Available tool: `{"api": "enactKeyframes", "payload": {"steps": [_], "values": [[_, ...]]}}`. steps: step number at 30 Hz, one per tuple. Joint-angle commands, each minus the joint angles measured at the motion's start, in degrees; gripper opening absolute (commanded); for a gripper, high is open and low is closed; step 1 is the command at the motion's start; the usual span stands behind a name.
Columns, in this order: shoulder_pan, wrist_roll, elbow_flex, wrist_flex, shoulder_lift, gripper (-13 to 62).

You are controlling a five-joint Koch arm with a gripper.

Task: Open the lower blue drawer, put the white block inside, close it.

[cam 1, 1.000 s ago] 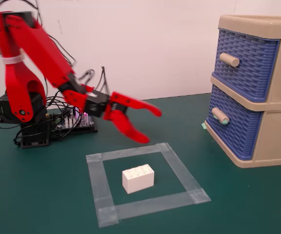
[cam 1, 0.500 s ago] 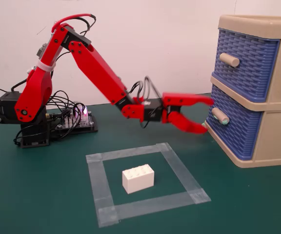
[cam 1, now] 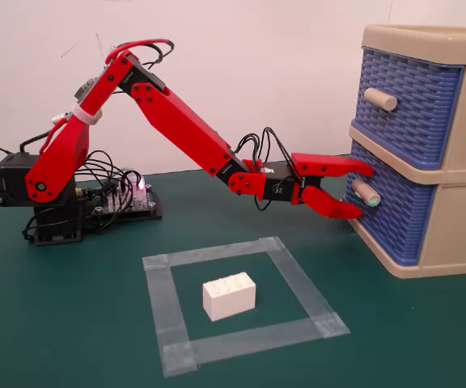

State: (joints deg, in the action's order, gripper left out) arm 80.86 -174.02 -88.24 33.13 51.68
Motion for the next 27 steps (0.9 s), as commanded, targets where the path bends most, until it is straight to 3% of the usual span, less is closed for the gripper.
{"api": "enactKeyframes", "payload": {"steps": [1,4,9,12,18,27], "values": [[0.35,-3.16,9.05,-0.7,-0.26,28.5],[0.18,-2.99,13.62,-2.55,-2.46,23.3],[-0.18,-3.16,19.25,-13.01,-3.43,1.7],[-0.53,-3.16,19.07,-14.68,-3.52,-7.6],[-3.6,-3.69,8.0,-14.68,1.05,-7.8],[-9.49,-9.05,-35.16,-14.24,31.2,-7.8]]}}
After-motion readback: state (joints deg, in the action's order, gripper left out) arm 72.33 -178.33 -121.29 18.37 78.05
